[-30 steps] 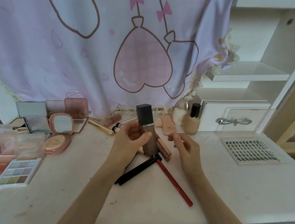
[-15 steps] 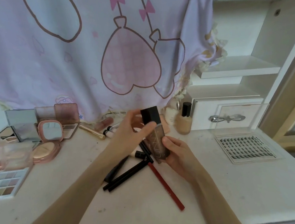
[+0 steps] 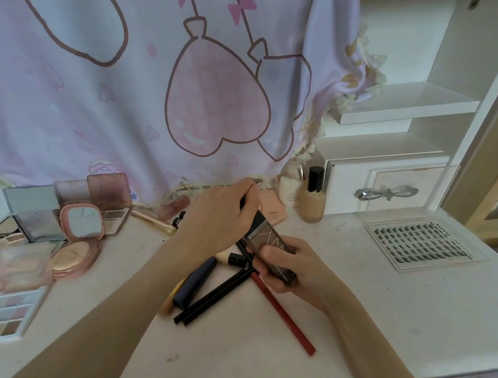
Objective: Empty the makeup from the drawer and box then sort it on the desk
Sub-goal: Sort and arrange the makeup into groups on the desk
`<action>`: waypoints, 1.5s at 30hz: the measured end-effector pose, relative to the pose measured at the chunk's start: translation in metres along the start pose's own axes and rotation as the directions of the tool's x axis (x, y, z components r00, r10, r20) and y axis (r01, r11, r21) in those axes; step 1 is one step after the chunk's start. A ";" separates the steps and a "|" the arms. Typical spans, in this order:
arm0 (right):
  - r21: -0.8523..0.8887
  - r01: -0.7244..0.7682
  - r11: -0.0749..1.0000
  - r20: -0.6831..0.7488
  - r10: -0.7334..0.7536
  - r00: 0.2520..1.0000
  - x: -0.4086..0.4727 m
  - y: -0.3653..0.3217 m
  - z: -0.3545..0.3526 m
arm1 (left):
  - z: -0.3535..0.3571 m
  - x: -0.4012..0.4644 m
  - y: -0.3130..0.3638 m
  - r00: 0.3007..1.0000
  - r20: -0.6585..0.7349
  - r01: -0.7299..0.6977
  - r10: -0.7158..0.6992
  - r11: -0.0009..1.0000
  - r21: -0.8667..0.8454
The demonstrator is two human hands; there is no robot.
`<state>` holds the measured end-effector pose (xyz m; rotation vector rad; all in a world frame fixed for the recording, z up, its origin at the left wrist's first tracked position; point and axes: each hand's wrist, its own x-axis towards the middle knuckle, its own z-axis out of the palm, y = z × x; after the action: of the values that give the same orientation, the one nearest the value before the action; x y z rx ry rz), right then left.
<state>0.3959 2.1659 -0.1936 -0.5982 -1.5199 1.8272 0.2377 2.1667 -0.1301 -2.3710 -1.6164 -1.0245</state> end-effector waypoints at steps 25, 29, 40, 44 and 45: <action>0.270 0.137 0.953 -0.077 -0.121 0.990 -0.006 -0.009 -0.010 | -0.039 0.041 -0.024 0.931 -0.122 0.309 -0.343 0.922 -0.232; 0.275 0.162 0.948 -0.286 -0.080 0.955 -0.003 -0.009 -0.006 | -0.009 0.028 -0.024 0.906 0.087 0.414 -0.414 0.825 -0.383; -0.418 -0.084 0.905 -0.792 -0.318 0.521 0.015 0.012 -0.029 | 0.043 0.010 -0.025 0.840 0.346 0.535 -0.417 0.741 -0.406; -0.553 -0.195 0.810 -0.767 -0.404 0.499 0.020 0.018 -0.037 | 0.059 0.014 -0.017 0.855 0.340 0.493 -0.391 0.816 -0.302; -0.571 -0.207 0.794 -0.763 -0.422 0.489 0.020 0.018 -0.039 | 0.063 0.016 -0.014 0.862 0.336 0.476 -0.379 0.834 -0.281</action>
<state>0.4068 2.2052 -0.2184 -1.4346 -1.2719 0.5782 0.2587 2.2123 -0.1738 -2.5108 -2.3326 -1.1974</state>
